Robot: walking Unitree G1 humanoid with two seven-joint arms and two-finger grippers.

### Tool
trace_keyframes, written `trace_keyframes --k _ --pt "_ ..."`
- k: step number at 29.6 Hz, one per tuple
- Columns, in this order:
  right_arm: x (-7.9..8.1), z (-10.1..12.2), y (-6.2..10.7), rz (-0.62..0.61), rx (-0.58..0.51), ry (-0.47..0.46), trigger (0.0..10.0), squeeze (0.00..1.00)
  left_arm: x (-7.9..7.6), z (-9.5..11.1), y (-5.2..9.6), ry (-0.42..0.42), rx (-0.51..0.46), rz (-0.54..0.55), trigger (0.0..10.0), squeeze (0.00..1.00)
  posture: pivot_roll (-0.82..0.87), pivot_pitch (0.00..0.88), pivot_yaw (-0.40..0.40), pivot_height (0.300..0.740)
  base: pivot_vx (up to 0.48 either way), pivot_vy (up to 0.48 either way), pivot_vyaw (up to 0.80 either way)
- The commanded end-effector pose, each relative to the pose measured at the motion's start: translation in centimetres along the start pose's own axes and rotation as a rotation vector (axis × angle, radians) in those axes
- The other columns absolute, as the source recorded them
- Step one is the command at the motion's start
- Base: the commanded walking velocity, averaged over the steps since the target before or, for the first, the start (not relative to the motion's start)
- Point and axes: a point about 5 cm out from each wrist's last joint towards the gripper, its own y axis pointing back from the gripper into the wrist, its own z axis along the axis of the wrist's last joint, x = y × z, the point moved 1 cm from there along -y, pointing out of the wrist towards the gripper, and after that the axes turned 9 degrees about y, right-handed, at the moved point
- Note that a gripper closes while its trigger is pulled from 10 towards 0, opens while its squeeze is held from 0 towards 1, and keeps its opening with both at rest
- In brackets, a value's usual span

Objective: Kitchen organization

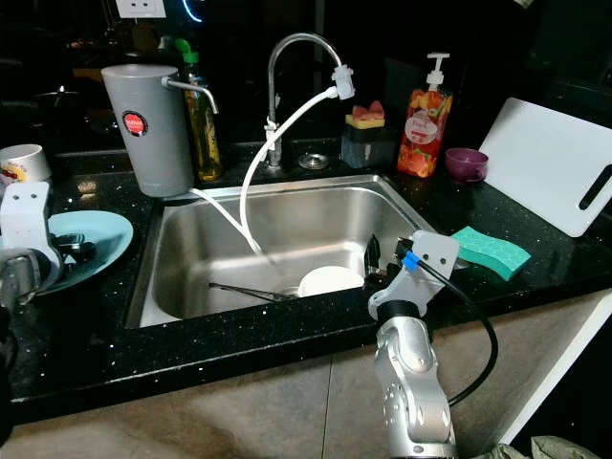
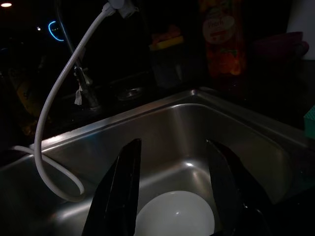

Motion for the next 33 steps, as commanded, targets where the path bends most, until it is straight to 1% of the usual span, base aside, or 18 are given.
trace_keyframes --k 1,7,8,10,11,13,14,15,16,17,19,21,23,24,27,29,32,33 --pt "0.0 0.1 0.2 0.005 0.002 0.01 10.0 0.0 0.9 -1.5 -0.1 0.018 0.061 0.032 0.0 0.0 0.17 0.073 -0.018 0.74 0.0 0.0 0.0" --pt "0.2 0.1 -0.1 0.015 0.0 0.01 10.0 0.0 1.2 -2.2 -0.1 0.099 0.076 0.045 0.0 0.0 0.17 0.076 -0.025 0.74 0.0 0.0 0.0" --pt "0.2 0.1 -0.1 0.015 0.0 0.01 10.0 0.0 1.2 -2.2 -0.1 0.099 0.076 0.045 0.0 0.0 0.17 0.076 -0.025 0.74 0.0 0.0 0.0" --pt "0.2 0.1 -0.1 0.019 0.001 0.011 10.0 0.0 1.2 -2.4 -0.1 0.146 0.078 0.051 0.0 0.0 0.17 0.076 -0.031 0.74 0.0 0.0 0.0" --pt "0.2 0.1 -0.1 0.022 0.002 0.012 10.0 0.0 1.4 -2.5 0.0 0.187 0.072 0.06 0.0 0.0 0.17 0.075 -0.033 0.74 0.0 0.0 0.0" --pt "0.1 0.2 -0.2 0.024 0.003 0.014 10.0 0.0 1.4 -2.2 0.0 0.226 0.049 0.059 0.0 0.0 0.17 0.074 -0.037 0.74 0.0 0.0 0.0" --pt "0.1 0.2 -0.2 0.024 0.003 0.014 10.0 0.0 1.4 -2.2 0.0 0.226 0.049 0.059 0.0 0.0 0.17 0.074 -0.037 0.74 0.0 0.0 0.0" --pt "0.1 0.2 -0.2 0.026 0.002 0.016 10.0 0.0 1.4 -1.5 0.1 0.249 0.004 0.062 7.3 0.0 0.17 0.074 -0.04 0.74 0.0 0.0 0.0" --pt "0.1 0.2 -0.2 0.027 0.002 0.016 10.0 0.0 1.5 -1.2 0.2 0.251 -0.017 0.067 7.3 0.0 0.17 0.074 -0.042 0.74 0.0 0.0 0.0" --pt "0.2 0.2 -0.3 0.029 0.001 0.016 10.0 0.0 1.6 -0.7 0.3 0.256 -0.05 0.082 10.0 0.0 0.17 0.074 -0.042 0.74 0.0 0.0 0.0" --pt "0.2 0.3 -0.3 0.032 0.0 0.016 10.0 0.0 1.4 0.4 0.5 0.274 -0.114 0.069 10.0 0.0 0.17 0.075 -0.044 0.74 0.0 0.0 0.0" --pt "0.3 0.3 -0.3 0.033 -0.001 0.016 10.0 0.0 1.3 0.8 0.7 0.279 -0.139 0.057 10.0 0.0 0.17 0.075 -0.044 0.74 0.0 0.0 0.0" --pt "0.3 0.4 -0.4 0.036 -0.002 0.015 10.0 0.0 0.5 2.2 1.2 0.262 -0.214 0.009 10.0 0.0 0.17 0.076 -0.047 0.74 0.0 0.0 0.0" --pt "0.4 0.4 -0.4 0.038 -0.003 0.015 10.0 0.0 -0.1 3.1 1.6 0.236 -0.263 -0.022 10.0 0.0 0.17 0.075 -0.05 0.74 0.0 0.0 0.0" --pt "0.8 1.4 -0.5 0.056 -0.028 0.0 10.0 0.0 -2.5 5.3 3.0 0.135 -0.386 -0.141 10.0 0.0 0.17 0.076 -0.051 0.74 0.0 0.0 0.0" --pt "1.1 2.0 -0.6 0.076 -0.046 -0.013 10.0 0.0 -3.8 5.8 3.6 0.084 -0.409 -0.213 10.0 0.0 0.17 0.076 -0.051 0.74 0.0 0.0 0.0" --pt "1.9 2.9 -0.8 0.121 -0.075 -0.028 10.0 0.0 -6.6 5.1 4.5 -0.032 -0.394 -0.364 10.0 0.0 0.17 0.078 -0.056 0.74 0.0 0.0 0.0" --pt "2.4 3.5 -0.9 0.144 -0.095 -0.038 10.0 0.0 -9.2 3.5 4.9 -0.106 -0.348 -0.456 10.0 0.0 0.17 0.078 -0.056 0.74 0.0 0.0 0.0"
